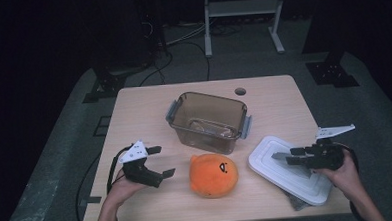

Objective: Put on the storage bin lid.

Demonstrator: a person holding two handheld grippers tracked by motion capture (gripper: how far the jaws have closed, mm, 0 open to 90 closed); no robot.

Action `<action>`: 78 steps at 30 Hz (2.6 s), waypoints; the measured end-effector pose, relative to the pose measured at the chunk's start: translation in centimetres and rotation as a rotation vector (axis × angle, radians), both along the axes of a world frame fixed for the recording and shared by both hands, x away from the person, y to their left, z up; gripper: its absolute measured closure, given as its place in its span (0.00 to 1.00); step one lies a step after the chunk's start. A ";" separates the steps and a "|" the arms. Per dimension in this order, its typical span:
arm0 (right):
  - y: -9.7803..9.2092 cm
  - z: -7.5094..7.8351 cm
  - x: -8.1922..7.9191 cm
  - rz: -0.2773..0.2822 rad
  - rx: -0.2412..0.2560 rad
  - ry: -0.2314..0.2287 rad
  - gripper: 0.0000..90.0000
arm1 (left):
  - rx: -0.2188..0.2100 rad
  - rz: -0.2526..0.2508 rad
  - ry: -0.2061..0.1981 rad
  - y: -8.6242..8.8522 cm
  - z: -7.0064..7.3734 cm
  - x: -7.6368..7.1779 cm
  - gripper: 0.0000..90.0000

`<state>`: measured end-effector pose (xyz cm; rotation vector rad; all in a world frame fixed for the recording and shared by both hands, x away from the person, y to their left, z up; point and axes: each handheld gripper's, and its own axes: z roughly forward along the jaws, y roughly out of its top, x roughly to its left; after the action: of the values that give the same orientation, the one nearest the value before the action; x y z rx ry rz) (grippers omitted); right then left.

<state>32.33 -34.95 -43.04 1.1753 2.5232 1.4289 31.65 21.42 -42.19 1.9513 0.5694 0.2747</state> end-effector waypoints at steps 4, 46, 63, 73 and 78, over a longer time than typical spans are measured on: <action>0.3 1.2 0.0 0.005 -0.010 -0.026 0.46 | 0.000 0.002 0.000 0.1 0.0 0.0 0.03; 18.8 8.0 -0.2 0.481 -0.042 -0.130 0.41 | -0.005 0.020 -0.001 1.1 -0.1 -0.1 0.03; 22.2 6.4 0.9 0.536 -0.080 -0.111 0.41 | -0.006 0.031 -0.001 1.5 -0.1 -0.4 0.03; 23.3 5.3 1.3 0.546 -0.106 -0.103 0.41 | -0.009 0.037 0.004 1.5 -0.2 -0.5 0.03; 23.8 4.9 1.4 0.548 -0.126 -0.113 0.41 | -0.009 0.035 0.003 1.6 -0.2 -0.5 0.03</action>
<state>33.70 -11.16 -38.16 0.3786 2.9291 1.3316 31.14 23.01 -42.41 1.9346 0.6063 0.2914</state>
